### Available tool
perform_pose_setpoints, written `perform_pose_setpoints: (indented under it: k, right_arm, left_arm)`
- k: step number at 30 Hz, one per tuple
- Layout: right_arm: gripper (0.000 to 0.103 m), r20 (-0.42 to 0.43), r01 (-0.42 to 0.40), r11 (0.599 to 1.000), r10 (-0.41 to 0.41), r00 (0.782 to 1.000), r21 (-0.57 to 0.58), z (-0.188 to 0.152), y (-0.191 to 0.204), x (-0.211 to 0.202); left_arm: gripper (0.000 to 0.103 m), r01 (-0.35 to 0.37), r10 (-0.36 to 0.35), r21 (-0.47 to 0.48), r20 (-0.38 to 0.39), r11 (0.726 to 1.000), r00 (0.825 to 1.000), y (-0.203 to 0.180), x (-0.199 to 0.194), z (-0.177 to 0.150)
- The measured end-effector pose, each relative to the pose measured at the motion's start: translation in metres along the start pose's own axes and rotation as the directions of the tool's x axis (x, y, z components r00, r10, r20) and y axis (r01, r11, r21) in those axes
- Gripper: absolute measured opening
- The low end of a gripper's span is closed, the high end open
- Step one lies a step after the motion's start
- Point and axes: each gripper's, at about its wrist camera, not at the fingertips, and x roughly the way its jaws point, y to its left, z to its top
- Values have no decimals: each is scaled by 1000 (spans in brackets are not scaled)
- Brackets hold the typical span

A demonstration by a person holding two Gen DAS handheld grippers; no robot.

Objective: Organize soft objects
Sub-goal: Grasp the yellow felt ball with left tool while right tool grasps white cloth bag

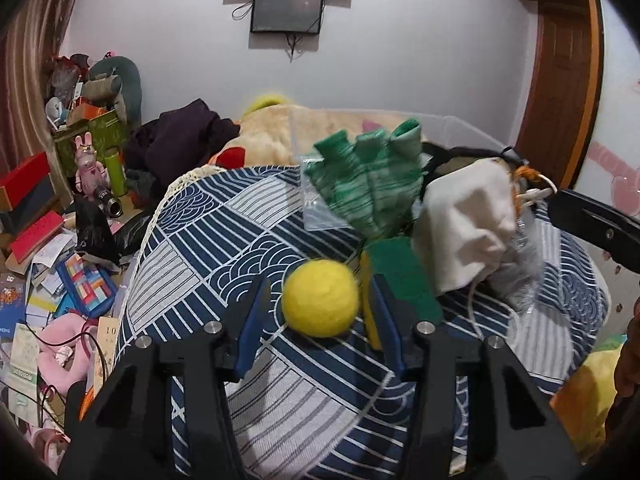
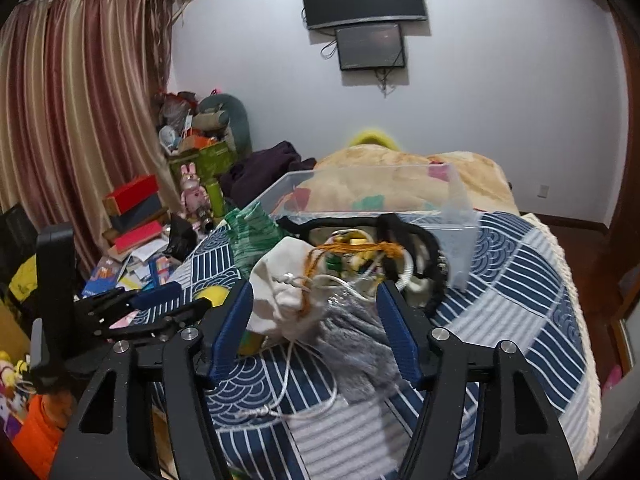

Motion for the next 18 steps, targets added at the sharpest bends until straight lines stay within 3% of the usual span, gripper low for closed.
perform_pose_setpoints:
  k: [7, 12, 18]
  right_arm:
    - [58, -33, -19, 1000, 18, 999, -25, 5, 2, 28]
    - [30, -101, -63, 998, 60, 993, -24, 1, 2, 41]
    - [21, -75, -55, 998, 52, 996, -40, -3, 3, 28]
  left_arm:
    - [51, 42, -44, -58, -40, 997, 998, 13, 21, -2]
    - [46, 75, -77, -54, -50, 996, 996, 10, 30, -3]
    - [43, 87, -89, -54, -39, 995, 995, 8, 26, -4]
